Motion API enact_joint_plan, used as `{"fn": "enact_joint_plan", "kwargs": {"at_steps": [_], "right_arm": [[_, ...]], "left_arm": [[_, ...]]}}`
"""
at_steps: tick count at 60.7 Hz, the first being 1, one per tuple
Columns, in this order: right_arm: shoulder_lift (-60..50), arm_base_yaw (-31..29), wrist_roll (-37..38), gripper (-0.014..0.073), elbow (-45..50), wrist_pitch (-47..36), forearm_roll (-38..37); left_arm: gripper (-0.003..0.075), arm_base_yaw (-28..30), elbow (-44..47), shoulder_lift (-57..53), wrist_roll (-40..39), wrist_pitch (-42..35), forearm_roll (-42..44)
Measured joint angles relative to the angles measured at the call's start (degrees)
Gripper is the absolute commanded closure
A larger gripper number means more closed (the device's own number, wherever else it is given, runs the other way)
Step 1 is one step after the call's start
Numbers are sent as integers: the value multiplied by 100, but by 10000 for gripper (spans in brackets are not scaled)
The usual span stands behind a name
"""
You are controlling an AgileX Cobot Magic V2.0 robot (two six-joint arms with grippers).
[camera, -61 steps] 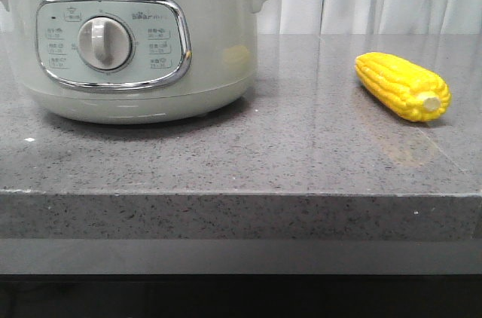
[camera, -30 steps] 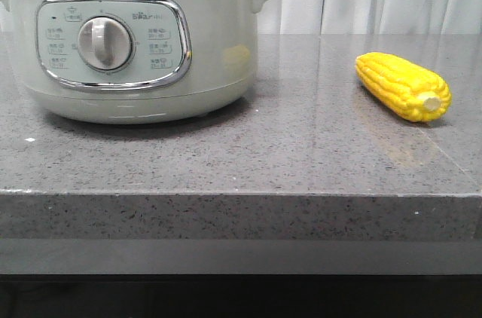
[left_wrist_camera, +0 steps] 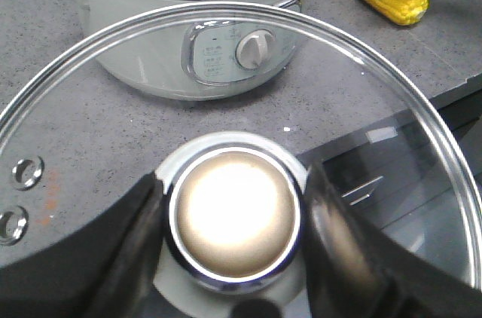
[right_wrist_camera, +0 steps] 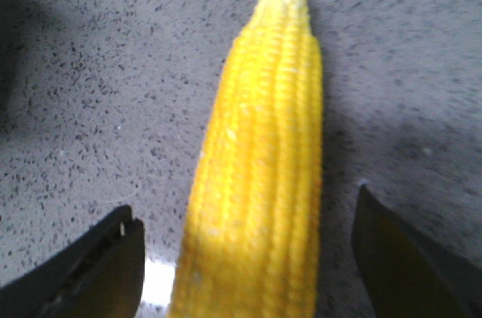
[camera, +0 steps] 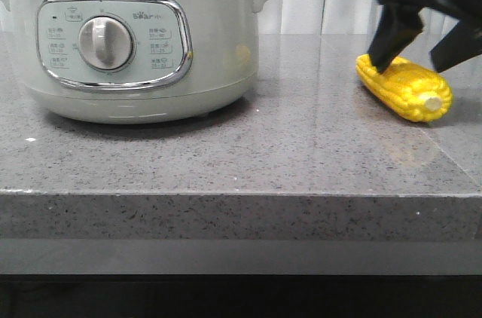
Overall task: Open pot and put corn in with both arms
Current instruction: 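Lower the right gripper over the yellow corn cob and grasp it, then carry the corn over the open pot and release it inside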
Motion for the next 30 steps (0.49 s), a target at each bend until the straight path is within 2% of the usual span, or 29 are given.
{"fn": "enact_joint_plan", "kwargs": {"at_steps": [3,14,18,30], "right_arm": [[147,16,0,71,-77,28,42],[255,25,0,324,-158,88,66],[255,25,0,349,-166,97,75],[-62,25,-167,348,-171,39,75]], "left_arm": [[521,0,0,0,0,0,0],[521,0,0,0,0,0,0],[521,0,0,0,0,0,0],[521,0,0,0,0,0,0]]}}
